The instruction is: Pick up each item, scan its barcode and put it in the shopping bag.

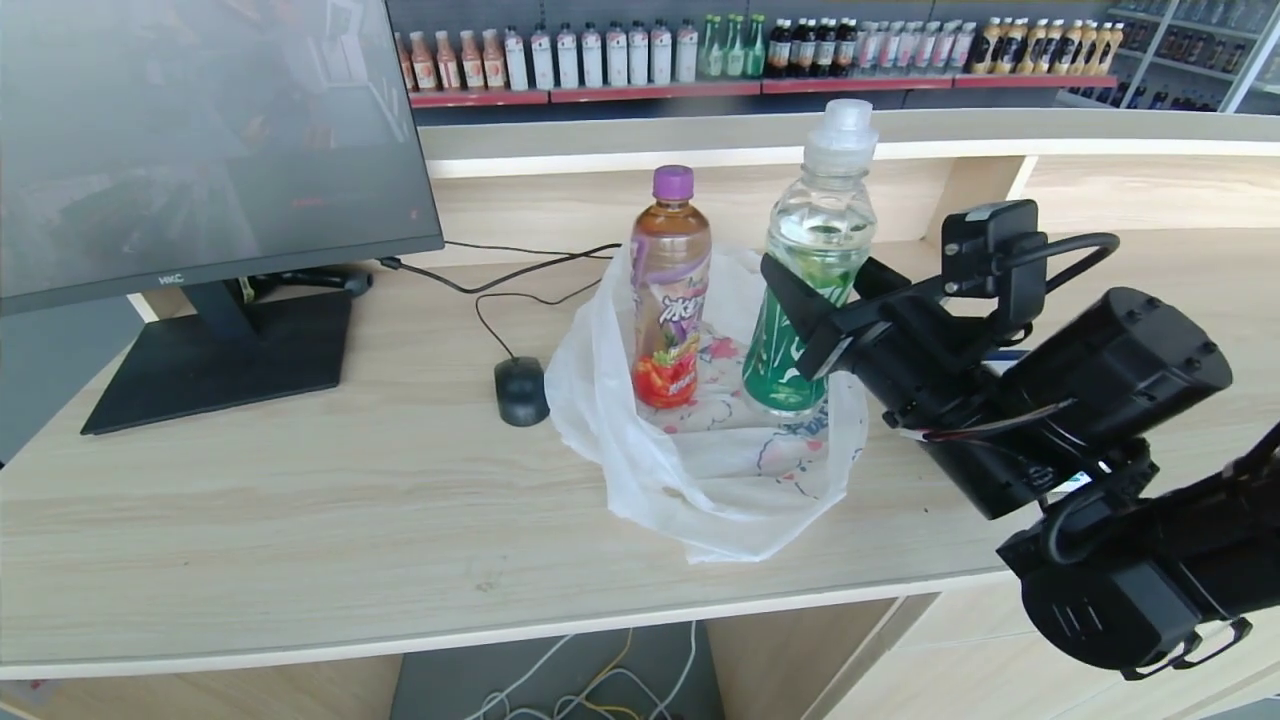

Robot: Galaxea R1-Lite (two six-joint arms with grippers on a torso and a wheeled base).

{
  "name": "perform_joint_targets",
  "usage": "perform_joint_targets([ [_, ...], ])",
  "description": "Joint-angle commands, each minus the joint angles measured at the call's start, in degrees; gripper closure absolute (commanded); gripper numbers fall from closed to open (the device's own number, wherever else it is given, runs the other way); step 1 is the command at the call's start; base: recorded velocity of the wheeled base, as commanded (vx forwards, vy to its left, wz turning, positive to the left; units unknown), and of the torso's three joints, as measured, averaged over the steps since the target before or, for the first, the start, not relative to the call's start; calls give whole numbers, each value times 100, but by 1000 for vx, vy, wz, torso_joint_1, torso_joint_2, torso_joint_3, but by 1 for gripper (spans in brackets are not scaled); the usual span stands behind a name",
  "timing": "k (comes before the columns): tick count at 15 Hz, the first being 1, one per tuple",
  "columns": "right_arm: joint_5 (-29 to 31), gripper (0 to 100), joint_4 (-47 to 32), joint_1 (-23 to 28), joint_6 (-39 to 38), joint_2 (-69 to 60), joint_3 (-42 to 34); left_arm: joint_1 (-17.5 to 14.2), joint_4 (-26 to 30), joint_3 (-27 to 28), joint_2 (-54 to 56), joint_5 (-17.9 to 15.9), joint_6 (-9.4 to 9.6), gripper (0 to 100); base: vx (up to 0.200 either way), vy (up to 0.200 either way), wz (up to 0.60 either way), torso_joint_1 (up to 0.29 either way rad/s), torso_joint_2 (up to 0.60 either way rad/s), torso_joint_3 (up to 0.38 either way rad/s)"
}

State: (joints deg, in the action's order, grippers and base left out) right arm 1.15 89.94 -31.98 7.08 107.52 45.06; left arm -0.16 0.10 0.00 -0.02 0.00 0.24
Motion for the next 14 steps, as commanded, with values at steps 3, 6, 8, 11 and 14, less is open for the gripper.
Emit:
perform_joint_targets([
  [3,0,100,6,51,4,278,144,-2,-1,0,2,0,2,0,0,0,0,0,0,0],
  [6,0,100,6,42,-5,498,355,-2,-1,0,2,0,2,0,0,0,0,0,0,0],
  [8,0,100,6,51,-5,603,460,-2,-1,0,2,0,2,0,0,0,0,0,0,0],
  [11,8,100,6,148,-49,718,539,-2,-1,0,2,0,2,0,0,0,0,0,0,0],
  [14,8,100,6,218,-155,770,539,-2,-1,0,2,-9,2,0,0,0,0,0,0,0],
])
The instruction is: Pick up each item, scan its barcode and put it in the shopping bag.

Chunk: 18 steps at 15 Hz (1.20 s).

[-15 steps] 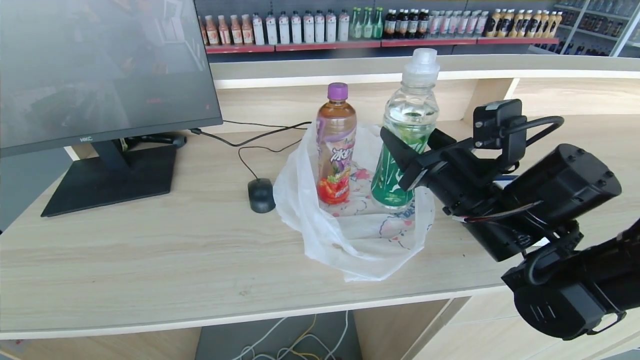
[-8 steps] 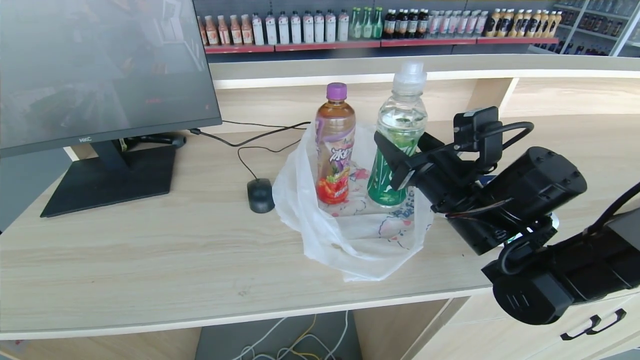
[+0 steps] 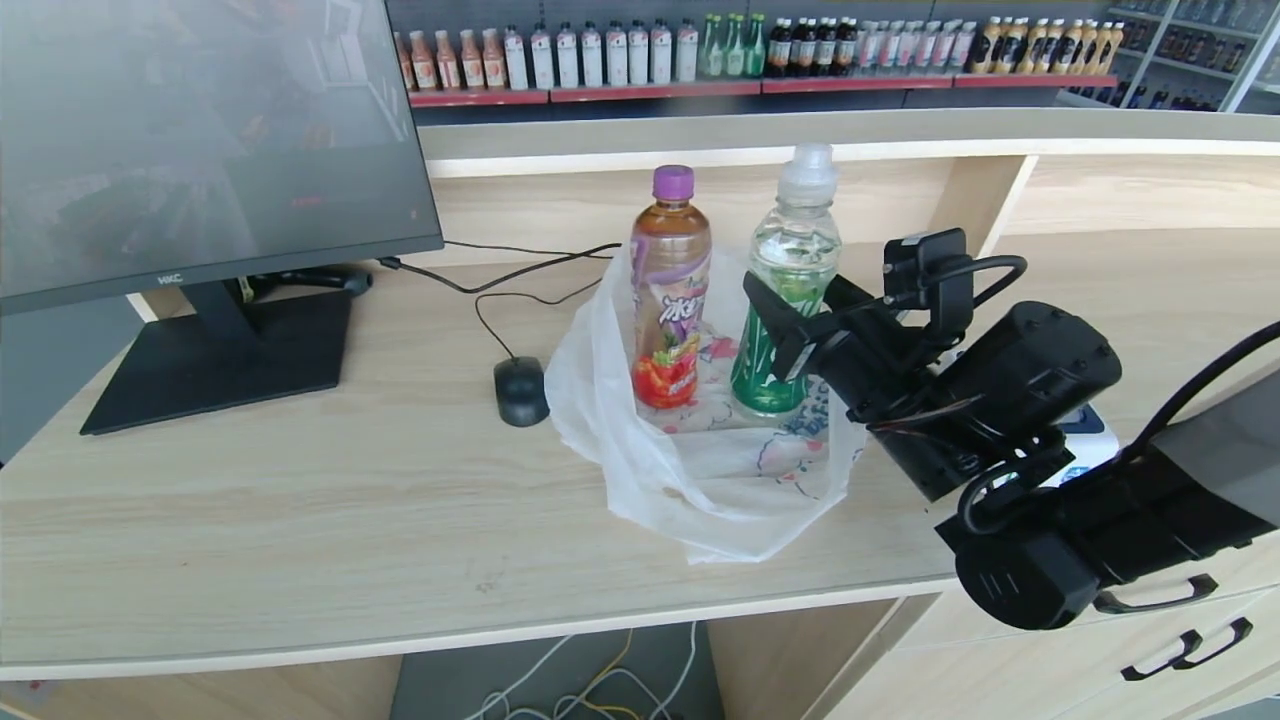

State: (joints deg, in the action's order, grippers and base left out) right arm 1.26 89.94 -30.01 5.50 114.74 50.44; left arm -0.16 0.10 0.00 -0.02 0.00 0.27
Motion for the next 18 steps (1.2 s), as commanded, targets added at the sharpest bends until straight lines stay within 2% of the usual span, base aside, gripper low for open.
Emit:
perform_joint_targets([
  [1,-3,100,6,22,4,57,9,-2,-1,0,2,0,0,0,0,0,0,0,0,0],
  [18,-3,100,6,13,-5,251,-35,-2,-1,0,2,0,0,0,0,0,0,0,0,0],
])
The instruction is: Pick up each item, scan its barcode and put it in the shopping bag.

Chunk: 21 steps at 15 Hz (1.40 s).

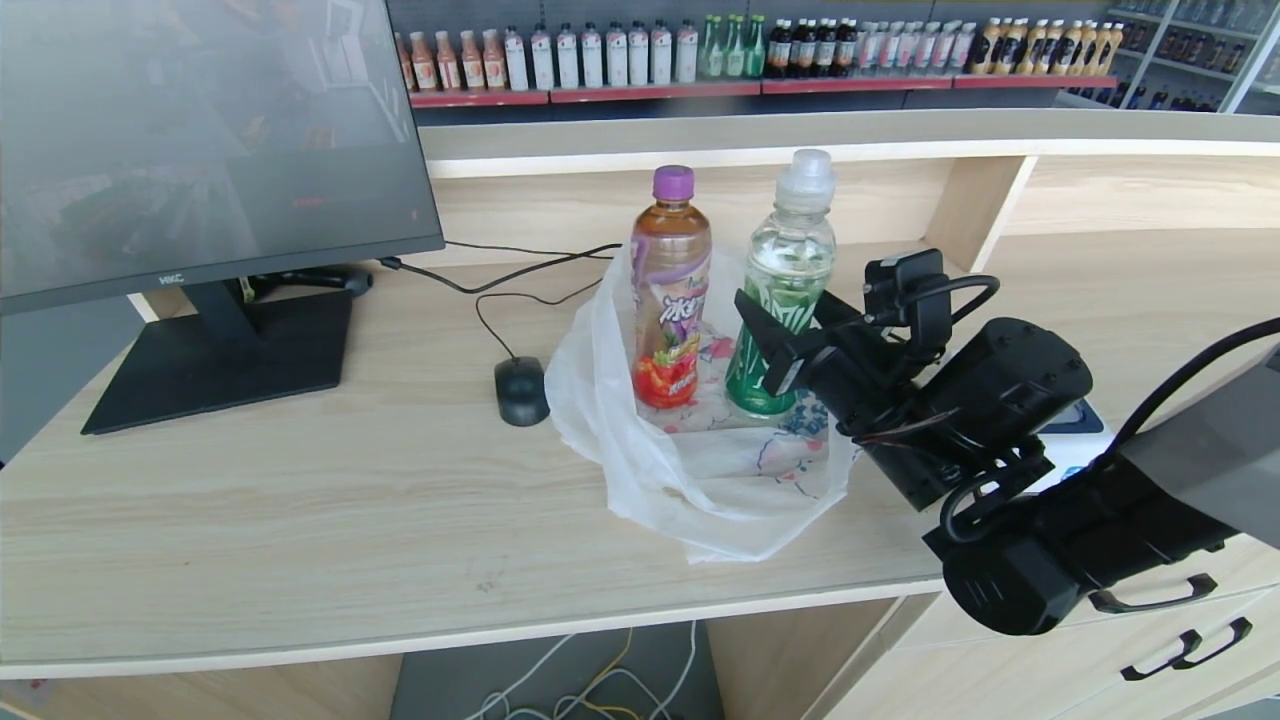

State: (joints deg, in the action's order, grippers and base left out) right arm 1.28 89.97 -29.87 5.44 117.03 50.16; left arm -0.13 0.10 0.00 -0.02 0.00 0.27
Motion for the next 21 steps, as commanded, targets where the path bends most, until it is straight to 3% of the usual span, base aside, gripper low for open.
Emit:
perform_joint_targets([
  [1,30,100,3,-2,1,22,-7,-4,-1,0,2,0,0,0,0,0,0,0,0,0],
  [3,74,100,3,-2,1,22,-15,-4,-1,0,2,0,0,0,0,0,0,0,0,0],
  [4,83,0,3,-2,1,22,-15,-4,-1,0,2,0,0,0,0,0,0,0,0,0],
  [9,101,0,3,-10,1,-145,-130,-4,-1,0,2,0,0,0,0,0,0,0,0,0],
  [17,101,0,3,-19,19,-1323,-921,-4,-1,0,2,-9,0,0,0,0,0,0,0,0],
  [21,101,0,3,7,45,-3142,-2301,-4,-1,0,2,0,0,0,0,0,0,0,0,0],
])
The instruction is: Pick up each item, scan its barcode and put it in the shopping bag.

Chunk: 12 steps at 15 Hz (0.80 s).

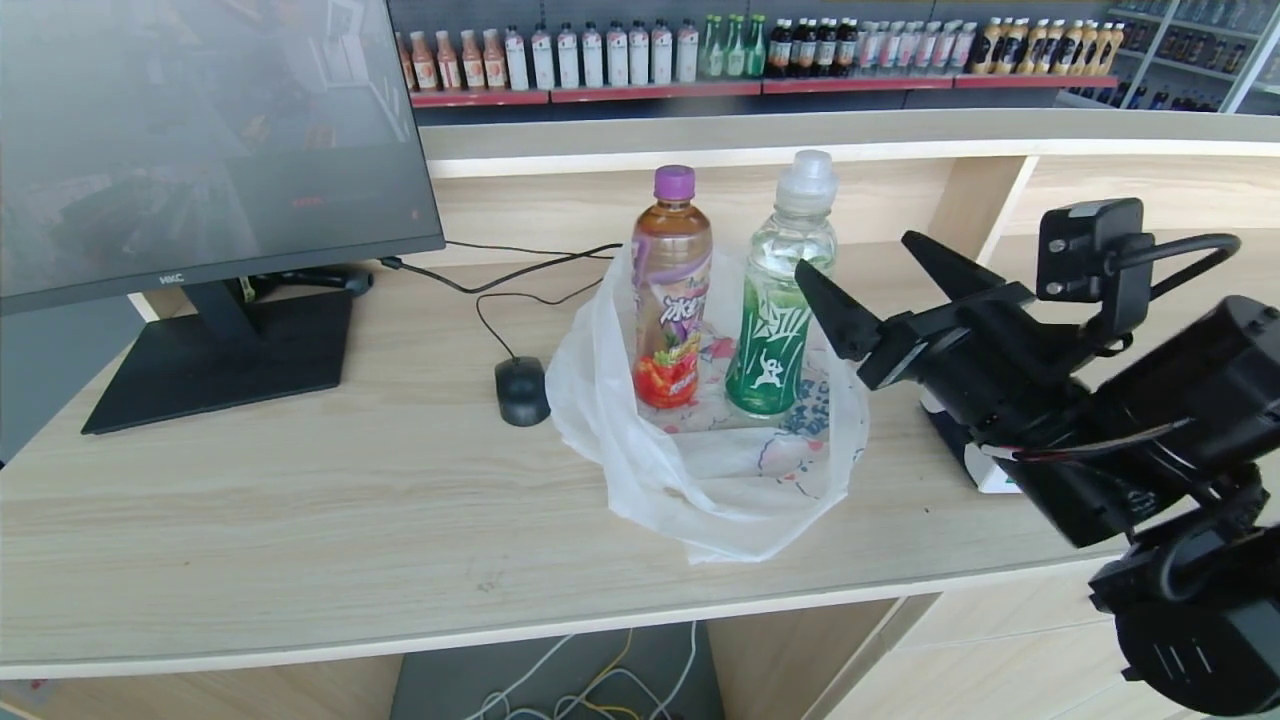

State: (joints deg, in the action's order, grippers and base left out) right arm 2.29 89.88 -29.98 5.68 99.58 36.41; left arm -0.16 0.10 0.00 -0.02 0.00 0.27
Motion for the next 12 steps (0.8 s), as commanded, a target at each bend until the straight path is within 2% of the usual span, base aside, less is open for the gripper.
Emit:
perform_joint_targets([
  [1,-1,0,12,18,30,-1952,-1409,-2,-1,0,2,0,0,0,0,0,0,0,0,0],
  [6,-18,0,12,1,-6,-4527,-3641,-2,-1,0,2,-9,0,0,0,0,0,0,0,0],
  [7,-18,0,-252,9,-58,-4834,-3641,-2,-1,0,2,0,0,0,0,0,0,0,0,0],
  [9,-18,0,-1386,9,-181,-5661,-3641,-2,-1,0,2,0,0,0,0,0,0,0,0,0],
  [10,-18,0,-2792,1,-217,-6504,-3641,-2,-1,0,2,0,0,0,0,0,0,0,0,0],
  [12,-36,0,-4356,1,-208,-7673,-3615,-2,-1,0,2,0,0,0,0,0,0,0,0,0],
])
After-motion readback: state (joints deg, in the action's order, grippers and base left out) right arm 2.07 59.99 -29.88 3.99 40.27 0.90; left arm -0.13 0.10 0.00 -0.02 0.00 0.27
